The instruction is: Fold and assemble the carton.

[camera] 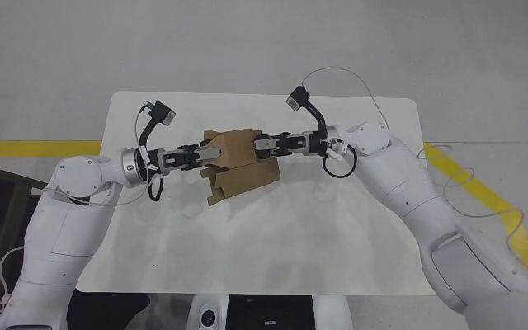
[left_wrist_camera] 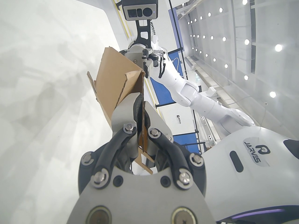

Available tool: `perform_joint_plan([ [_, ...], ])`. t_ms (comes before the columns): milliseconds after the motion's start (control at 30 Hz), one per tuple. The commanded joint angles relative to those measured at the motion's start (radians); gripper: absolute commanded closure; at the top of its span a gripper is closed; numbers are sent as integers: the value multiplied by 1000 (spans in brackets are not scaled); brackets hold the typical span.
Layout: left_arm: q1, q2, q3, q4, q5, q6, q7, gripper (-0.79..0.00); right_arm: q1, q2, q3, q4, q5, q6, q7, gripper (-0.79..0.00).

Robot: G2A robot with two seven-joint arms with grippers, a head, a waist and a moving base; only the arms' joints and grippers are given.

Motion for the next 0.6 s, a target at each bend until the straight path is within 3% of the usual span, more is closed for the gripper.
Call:
perform_joint_plan([
  [0, 1, 0, 0, -2, -1, 2, -2, 0, 2, -1, -5, -3, 13, 6, 6, -419],
  [567, 5, 3, -4, 1, 6, -1, 1, 0, -26, -3, 26, -33, 128, 62, 62, -406],
])
